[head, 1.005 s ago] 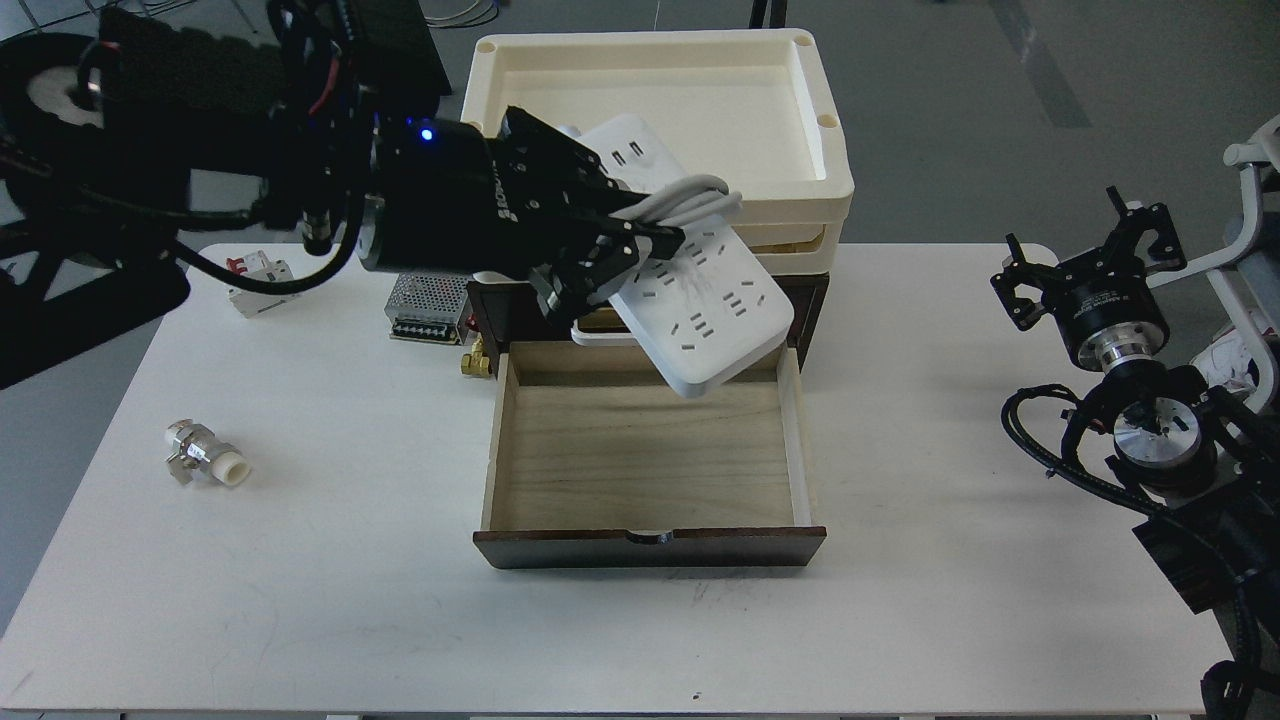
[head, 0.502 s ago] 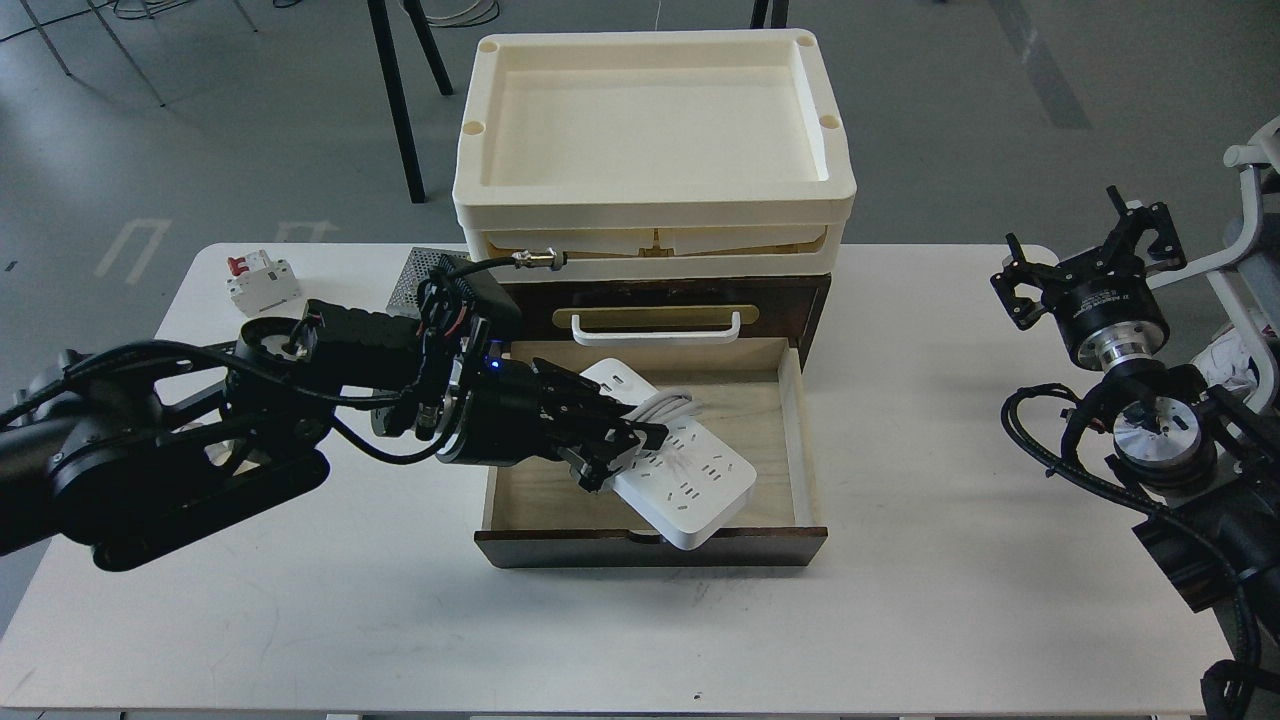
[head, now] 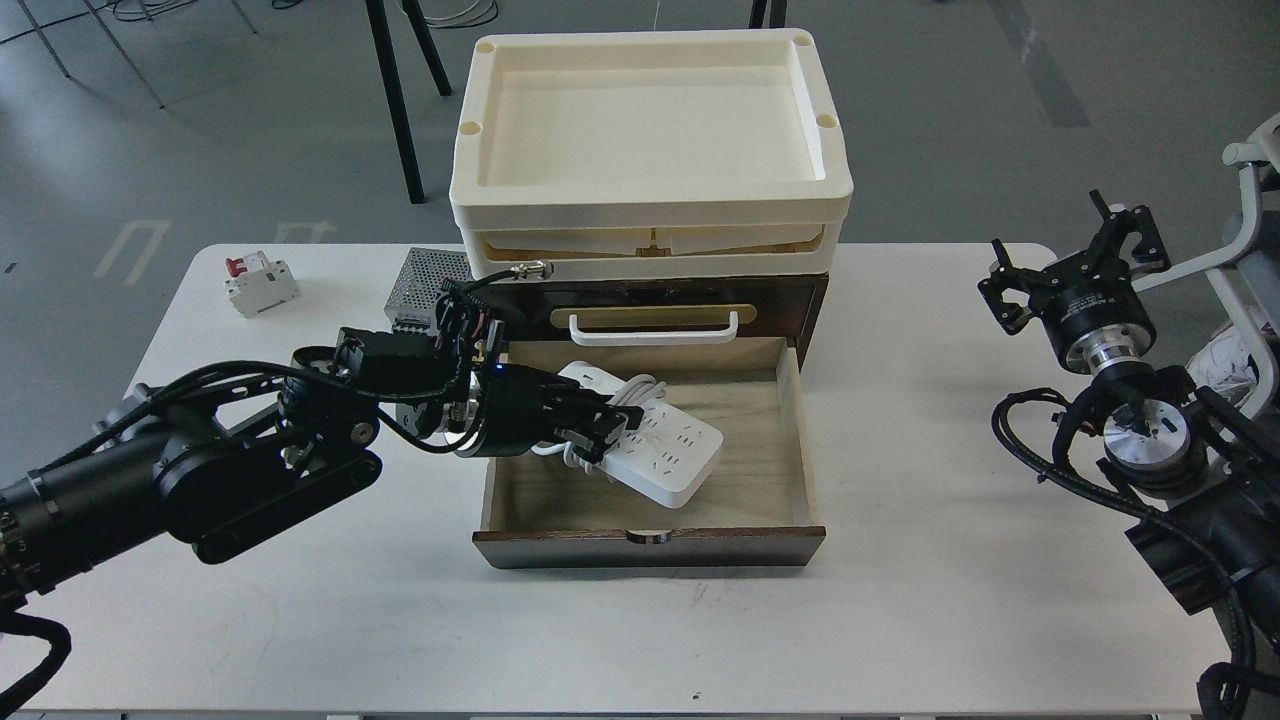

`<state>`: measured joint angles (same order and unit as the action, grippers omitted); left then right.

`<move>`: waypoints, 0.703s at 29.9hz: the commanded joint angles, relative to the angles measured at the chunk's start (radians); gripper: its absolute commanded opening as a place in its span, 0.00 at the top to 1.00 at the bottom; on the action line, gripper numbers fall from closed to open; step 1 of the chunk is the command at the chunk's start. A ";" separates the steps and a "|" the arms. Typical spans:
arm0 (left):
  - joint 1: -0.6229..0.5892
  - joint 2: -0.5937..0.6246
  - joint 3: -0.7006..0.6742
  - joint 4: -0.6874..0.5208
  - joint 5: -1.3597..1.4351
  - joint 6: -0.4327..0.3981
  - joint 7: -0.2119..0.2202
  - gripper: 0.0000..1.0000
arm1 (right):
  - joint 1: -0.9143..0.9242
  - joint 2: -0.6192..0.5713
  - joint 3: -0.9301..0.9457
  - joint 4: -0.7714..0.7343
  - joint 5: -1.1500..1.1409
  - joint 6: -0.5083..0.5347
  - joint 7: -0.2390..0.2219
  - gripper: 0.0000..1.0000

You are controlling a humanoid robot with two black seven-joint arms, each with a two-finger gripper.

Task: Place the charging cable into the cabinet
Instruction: 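Lower the held power strip into the open wooden drawer, then open the left gripper and withdraw it from the drawer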

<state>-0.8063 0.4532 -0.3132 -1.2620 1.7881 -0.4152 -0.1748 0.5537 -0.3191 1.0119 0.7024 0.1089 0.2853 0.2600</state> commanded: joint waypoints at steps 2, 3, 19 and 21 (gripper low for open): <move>-0.002 -0.045 0.000 0.065 0.000 0.013 0.012 0.87 | 0.000 0.000 -0.001 0.000 0.000 0.000 0.001 0.00; -0.002 -0.053 0.000 0.081 0.000 0.015 0.030 0.85 | 0.000 0.000 -0.001 0.000 0.000 0.000 0.001 0.00; 0.013 -0.039 -0.017 -0.078 -0.019 0.006 0.071 0.11 | 0.000 0.000 -0.001 0.002 0.000 0.000 0.001 0.00; 0.015 -0.036 -0.032 -0.125 -0.042 0.006 0.051 0.11 | 0.000 0.000 -0.003 0.002 0.000 0.000 0.001 0.00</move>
<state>-0.7964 0.4140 -0.3282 -1.3243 1.7685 -0.4069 -0.1027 0.5540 -0.3189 1.0108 0.7037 0.1089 0.2853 0.2609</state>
